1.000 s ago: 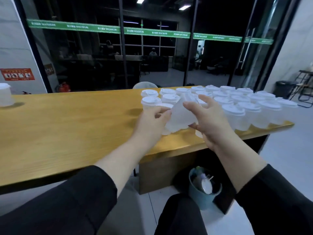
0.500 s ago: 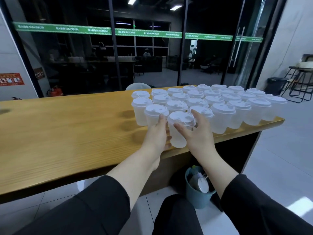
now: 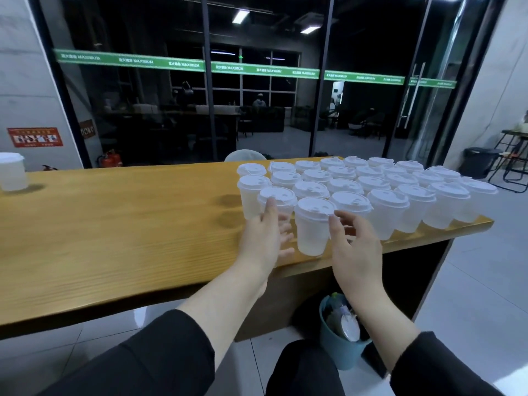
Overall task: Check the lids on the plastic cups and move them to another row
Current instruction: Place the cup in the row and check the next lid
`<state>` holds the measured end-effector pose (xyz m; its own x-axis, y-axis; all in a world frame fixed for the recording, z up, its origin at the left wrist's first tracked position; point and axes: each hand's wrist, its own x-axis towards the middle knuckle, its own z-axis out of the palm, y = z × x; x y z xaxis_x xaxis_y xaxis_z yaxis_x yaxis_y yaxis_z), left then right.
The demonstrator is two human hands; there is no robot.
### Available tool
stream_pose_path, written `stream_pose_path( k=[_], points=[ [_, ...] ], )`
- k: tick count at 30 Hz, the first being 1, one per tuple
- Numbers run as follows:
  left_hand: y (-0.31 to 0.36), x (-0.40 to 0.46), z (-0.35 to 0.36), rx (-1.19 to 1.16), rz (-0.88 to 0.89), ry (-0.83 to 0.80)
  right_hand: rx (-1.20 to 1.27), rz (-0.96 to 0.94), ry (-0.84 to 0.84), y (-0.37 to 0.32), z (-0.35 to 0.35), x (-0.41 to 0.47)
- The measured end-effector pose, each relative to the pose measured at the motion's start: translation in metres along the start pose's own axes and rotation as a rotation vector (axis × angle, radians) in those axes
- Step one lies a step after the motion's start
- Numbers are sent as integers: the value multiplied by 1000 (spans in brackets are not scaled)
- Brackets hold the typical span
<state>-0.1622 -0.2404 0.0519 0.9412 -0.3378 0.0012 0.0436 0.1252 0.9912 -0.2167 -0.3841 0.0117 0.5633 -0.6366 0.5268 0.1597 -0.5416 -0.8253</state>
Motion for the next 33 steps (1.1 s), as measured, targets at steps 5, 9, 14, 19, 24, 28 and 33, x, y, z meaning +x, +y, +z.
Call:
stream_pose_path(
  k=[5,9,14,19,24,28,33],
  points=[
    [29,7,-68,53,123,227,137,-91,-161,-56,53,-3],
    [51,20,-165,96,127,392,168,-148,-351,-104,135,-11],
    [73,23,-316,139,171,687,254,-128,-573,-151,254,-28],
    [69,35,-443,91,162,952,273,-124,-732,-169,364,-51],
    [55,80,-523,109,123,1036,252,-99,-822,-164,480,-65],
    [46,138,-579,259,126,1044,240,-133,-817,-161,567,-57],
    [33,195,-634,578,158,1008,216,-229,-800,-167,677,-38]
  ],
)
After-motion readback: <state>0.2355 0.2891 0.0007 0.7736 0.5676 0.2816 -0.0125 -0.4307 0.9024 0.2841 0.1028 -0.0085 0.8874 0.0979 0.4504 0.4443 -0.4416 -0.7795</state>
